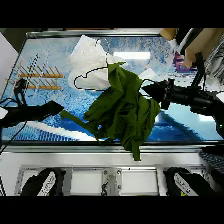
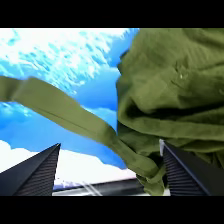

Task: Fold the clothes and pants, and hang the long-sleeved shirts on hangers.

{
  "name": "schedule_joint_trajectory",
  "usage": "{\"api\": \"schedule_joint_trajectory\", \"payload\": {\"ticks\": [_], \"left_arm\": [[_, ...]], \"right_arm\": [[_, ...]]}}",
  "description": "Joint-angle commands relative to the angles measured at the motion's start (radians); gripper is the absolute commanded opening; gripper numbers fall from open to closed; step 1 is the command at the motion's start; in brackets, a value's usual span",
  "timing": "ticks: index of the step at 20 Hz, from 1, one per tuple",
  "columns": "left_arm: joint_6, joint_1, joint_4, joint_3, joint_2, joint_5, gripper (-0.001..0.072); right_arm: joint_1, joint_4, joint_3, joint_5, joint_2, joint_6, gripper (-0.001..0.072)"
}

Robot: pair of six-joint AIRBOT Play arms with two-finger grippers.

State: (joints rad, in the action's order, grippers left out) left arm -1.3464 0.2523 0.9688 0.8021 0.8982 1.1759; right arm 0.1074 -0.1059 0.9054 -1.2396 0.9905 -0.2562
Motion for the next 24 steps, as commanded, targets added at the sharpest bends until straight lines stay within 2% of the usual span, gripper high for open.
{"api": "schedule_joint_trajectory", "payload": {"ticks": [1, 3, 6, 9, 12, 18, 19, 20, 21, 23, 24], "left_arm": [[-0.042, -0.138, -0.001, 0.000, 0.117, -0.025, 0.0689], [-0.064, -0.234, -0.002, 0.000, 0.190, -0.124, 0.0688], [-0.151, -0.315, -0.004, 0.000, 0.293, -0.233, 0.0689], [-0.176, -0.339, -0.012, 0.000, 0.377, -0.235, 0.0689], [-0.176, -0.325, -0.088, 0.000, 0.441, -0.250, 0.0689], [-0.169, -0.346, -0.108, -0.035, 0.469, -0.290, 0.0689], [-0.169, -0.351, -0.108, -0.048, 0.469, -0.302, 0.0668], [-0.169, -0.350, -0.109, -0.056, 0.469, -0.313, 0.0617], [-0.169, -0.350, -0.108, -0.058, 0.469, -0.318, 0.0469], [-0.167, -0.350, -0.107, -0.050, 0.468, -0.324, 0.0089], [-0.148, -0.345, -0.106, -0.034, 0.468, -0.315, 0.0016]], "right_arm": [[-0.003, -0.006, 0.000, 0.011, -0.002, -0.007, 0.0009], [-0.003, -0.006, 0.000, 0.010, -0.003, -0.007, 0.0009], [-0.003, -0.006, 0.000, 0.010, -0.003, -0.007, 0.0010], [-0.003, -0.006, 0.000, 0.010, -0.003, -0.007, 0.0010], [-0.003, -0.006, 0.000, 0.010, -0.003, -0.007, 0.0010], [-0.003, -0.006, 0.000, 0.010, -0.003, -0.006, 0.0010], [-0.003, -0.006, 0.000, 0.010, -0.003, -0.006, 0.0010], [-0.003, -0.006, 0.000, 0.010, -0.003, -0.006, 0.0010], [-0.003, -0.006, 0.000, 0.010, -0.003, -0.006, 0.0010], [-0.003, -0.006, 0.000, 0.010, -0.003, -0.007, 0.0010], [-0.003, -0.003, 0.000, 0.010, -0.004, -0.007, 0.0010]]}}
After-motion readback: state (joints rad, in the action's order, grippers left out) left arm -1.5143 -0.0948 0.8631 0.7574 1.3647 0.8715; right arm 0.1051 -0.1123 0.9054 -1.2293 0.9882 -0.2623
